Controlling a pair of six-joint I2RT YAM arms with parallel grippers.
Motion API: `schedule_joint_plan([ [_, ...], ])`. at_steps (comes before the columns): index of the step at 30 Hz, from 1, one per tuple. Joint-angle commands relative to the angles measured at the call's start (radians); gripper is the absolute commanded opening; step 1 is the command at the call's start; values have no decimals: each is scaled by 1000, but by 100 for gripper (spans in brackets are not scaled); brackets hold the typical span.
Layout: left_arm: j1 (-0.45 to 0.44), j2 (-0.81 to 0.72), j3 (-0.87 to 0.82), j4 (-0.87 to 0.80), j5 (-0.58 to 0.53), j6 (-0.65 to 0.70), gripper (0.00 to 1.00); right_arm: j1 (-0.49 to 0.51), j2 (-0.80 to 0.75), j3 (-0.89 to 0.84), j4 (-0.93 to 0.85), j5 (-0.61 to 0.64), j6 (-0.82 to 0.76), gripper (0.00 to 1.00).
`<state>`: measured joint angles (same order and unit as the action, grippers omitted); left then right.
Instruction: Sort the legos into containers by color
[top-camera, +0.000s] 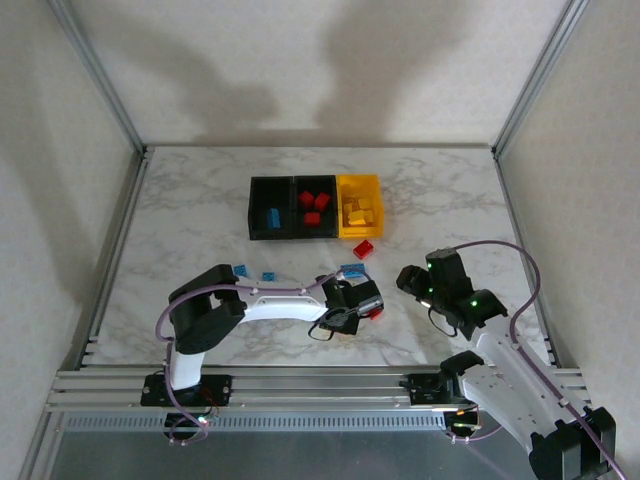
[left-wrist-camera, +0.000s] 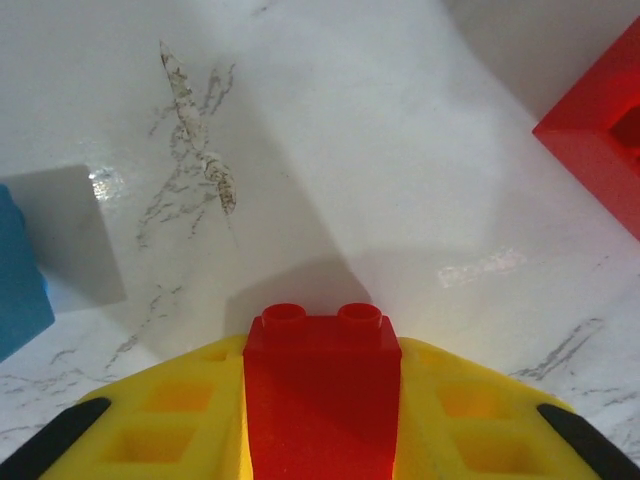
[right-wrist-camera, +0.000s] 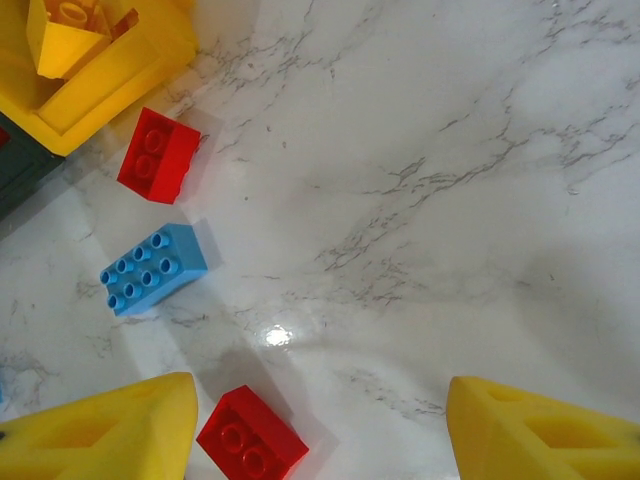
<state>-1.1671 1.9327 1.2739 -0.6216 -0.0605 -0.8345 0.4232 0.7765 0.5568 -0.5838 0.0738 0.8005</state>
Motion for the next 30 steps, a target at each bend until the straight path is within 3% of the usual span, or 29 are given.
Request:
schedule_joint_plan([
  [1, 21, -64, 15, -22, -28, 16, 24, -7, -2, -8, 30, -29, -2, 67],
  [9, 153, -163, 64, -50, -74, 83, 23, -6, -6, -2, 150, -159, -33, 66],
  [15, 310, -165, 170, -73, -97, 174, 23, -1, 49, 27, 193, -167, -28, 65],
  [22, 480, -22, 405, -98, -92, 271, 23, 27, 99, 49, 227, -160, -11, 64],
  [30, 556, 254, 747, -208, -105, 320, 23, 36, 100, 67, 201, -141, -14, 64],
])
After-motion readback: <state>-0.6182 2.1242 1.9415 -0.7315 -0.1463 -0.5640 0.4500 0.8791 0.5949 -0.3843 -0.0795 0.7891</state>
